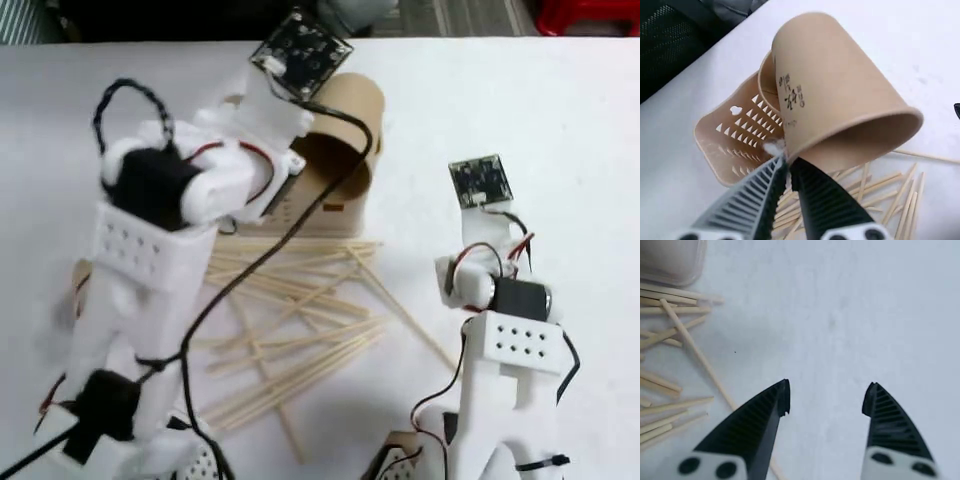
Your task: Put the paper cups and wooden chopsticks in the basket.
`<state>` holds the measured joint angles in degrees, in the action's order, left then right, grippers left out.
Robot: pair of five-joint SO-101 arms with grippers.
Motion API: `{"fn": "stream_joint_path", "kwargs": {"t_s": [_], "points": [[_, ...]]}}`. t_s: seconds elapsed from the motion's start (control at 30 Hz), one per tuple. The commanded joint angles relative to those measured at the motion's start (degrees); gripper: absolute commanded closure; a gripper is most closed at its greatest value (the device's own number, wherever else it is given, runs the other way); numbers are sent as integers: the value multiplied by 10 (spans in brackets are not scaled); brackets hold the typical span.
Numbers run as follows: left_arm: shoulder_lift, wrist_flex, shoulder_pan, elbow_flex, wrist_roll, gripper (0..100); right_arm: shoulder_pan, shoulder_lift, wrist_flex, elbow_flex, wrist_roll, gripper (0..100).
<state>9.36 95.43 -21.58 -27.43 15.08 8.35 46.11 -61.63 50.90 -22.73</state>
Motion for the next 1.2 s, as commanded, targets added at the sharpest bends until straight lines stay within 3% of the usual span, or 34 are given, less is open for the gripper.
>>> {"fn": "stream_joint_path", "kwargs": {"t_s": [0.0,0.2,0.57,0.8,0.9,1.17], "points": [[-28,-8,11,-16,-6,893,4,7,7,-3,4,755],[-31,-4,51,-66,-106,696,4,7,7,-3,4,755],[-32,-26,36,-85,-110,722,4,7,7,-2,4,755],[-28,39,44,-91,-104,722,4,12,2,-4,0,755],[-21,58,69,-91,-104,722,2,12,-52,-39,-2,755],[81,66,167,-72,-104,722,-7,8,-277,-225,-139,755]]}}
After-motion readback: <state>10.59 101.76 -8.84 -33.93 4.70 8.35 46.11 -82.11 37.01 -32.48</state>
